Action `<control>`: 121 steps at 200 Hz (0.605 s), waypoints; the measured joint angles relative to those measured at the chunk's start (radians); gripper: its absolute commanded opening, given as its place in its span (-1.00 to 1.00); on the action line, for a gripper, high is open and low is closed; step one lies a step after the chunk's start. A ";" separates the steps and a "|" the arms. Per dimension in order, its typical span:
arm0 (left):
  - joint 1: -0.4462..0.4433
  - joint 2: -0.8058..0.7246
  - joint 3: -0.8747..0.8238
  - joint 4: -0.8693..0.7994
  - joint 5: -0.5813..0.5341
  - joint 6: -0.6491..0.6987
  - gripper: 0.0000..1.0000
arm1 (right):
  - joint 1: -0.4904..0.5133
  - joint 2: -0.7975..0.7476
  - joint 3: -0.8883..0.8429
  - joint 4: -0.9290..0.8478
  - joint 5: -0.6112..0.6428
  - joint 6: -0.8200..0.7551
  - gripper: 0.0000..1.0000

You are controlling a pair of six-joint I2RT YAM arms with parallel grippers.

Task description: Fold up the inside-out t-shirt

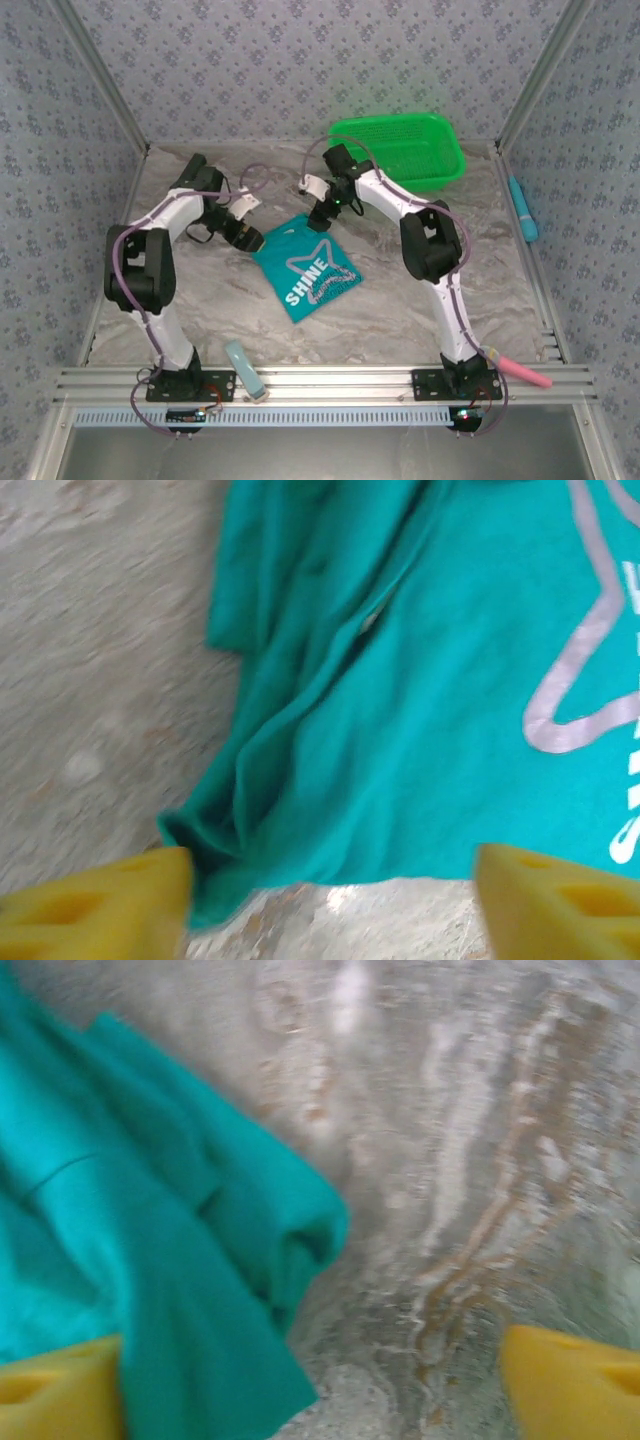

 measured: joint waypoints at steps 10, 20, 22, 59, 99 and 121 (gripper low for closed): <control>0.002 -0.033 -0.006 0.032 -0.046 -0.072 1.00 | -0.003 -0.024 -0.034 0.067 0.018 0.088 1.00; 0.002 -0.085 -0.011 0.063 -0.094 -0.152 1.00 | -0.005 -0.073 -0.100 0.133 0.040 0.165 0.99; 0.002 -0.098 -0.012 0.070 -0.103 -0.169 1.00 | -0.006 -0.088 -0.118 0.150 0.048 0.179 1.00; 0.042 -0.236 -0.012 0.167 0.006 -0.412 0.99 | -0.001 -0.320 -0.322 0.306 0.202 0.327 1.00; 0.053 -0.137 -0.073 0.158 0.102 -0.452 0.99 | 0.003 -0.221 0.010 -0.004 -0.045 0.100 1.00; -0.008 -0.127 -0.089 0.099 0.101 -0.344 0.99 | 0.023 -0.128 0.116 -0.165 -0.110 -0.136 0.99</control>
